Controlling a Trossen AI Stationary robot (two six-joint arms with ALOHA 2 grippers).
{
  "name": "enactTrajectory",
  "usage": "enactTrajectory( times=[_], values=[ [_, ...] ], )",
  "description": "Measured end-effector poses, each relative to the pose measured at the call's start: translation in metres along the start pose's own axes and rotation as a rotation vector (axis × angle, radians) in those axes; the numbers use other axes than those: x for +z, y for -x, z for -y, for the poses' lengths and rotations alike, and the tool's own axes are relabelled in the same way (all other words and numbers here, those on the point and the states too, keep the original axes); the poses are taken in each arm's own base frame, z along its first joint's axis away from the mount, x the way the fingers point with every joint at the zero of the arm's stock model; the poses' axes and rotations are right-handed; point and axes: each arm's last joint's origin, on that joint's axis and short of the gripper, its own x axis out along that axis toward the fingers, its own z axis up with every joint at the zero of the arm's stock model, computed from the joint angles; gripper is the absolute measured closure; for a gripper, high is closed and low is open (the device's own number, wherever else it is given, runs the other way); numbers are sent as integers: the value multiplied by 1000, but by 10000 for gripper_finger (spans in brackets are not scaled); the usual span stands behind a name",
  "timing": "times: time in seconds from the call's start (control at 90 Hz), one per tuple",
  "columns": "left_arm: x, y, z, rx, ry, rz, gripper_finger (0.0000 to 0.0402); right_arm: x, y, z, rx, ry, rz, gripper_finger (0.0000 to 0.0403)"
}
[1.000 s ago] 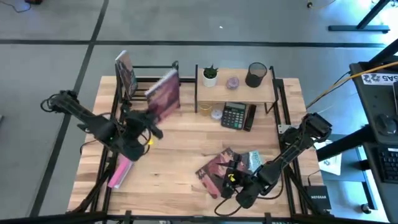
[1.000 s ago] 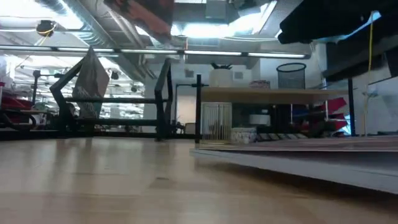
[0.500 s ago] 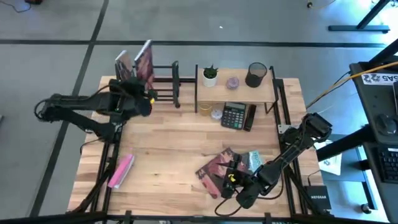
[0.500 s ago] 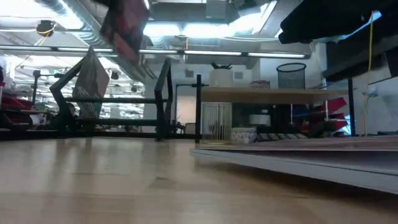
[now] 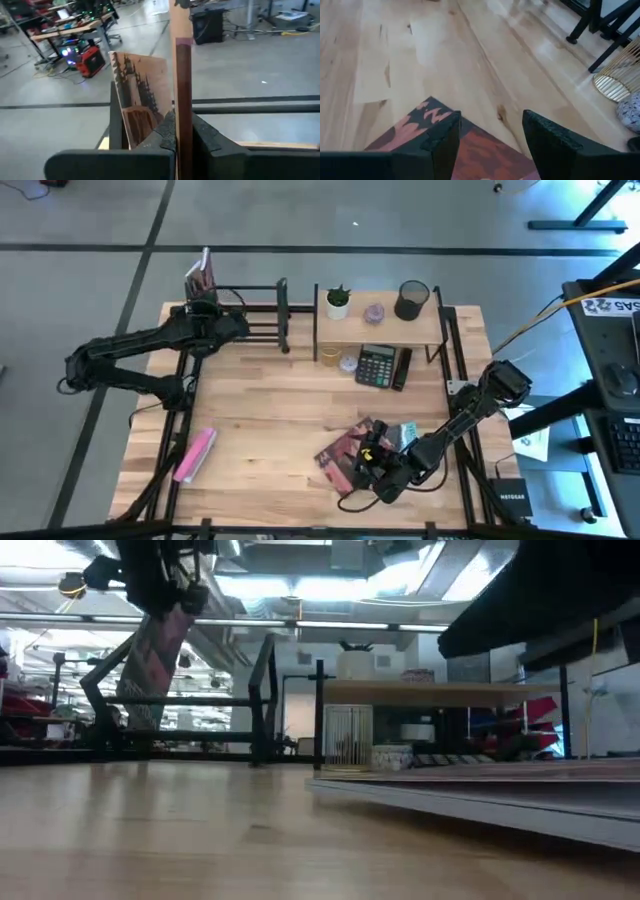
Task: Stock shelves
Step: Put the purple book into the book holder
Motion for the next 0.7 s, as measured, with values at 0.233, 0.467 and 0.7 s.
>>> enactTrajectory(
  times=[0.233, 0.467, 0.7],
  values=[
    [-6, -17, 12, -54, -76, -37, 400, 10, -17, 11, -33, 46, -10, 205],
    [-13, -25, 10, -39, -91, -60, 399, 19, -40, 29, -39, 124, -71, 205],
    [-14, -30, 9, -51, -85, -95, 398, 31, -62, 49, -45, 120, -96, 205]
  ],
)
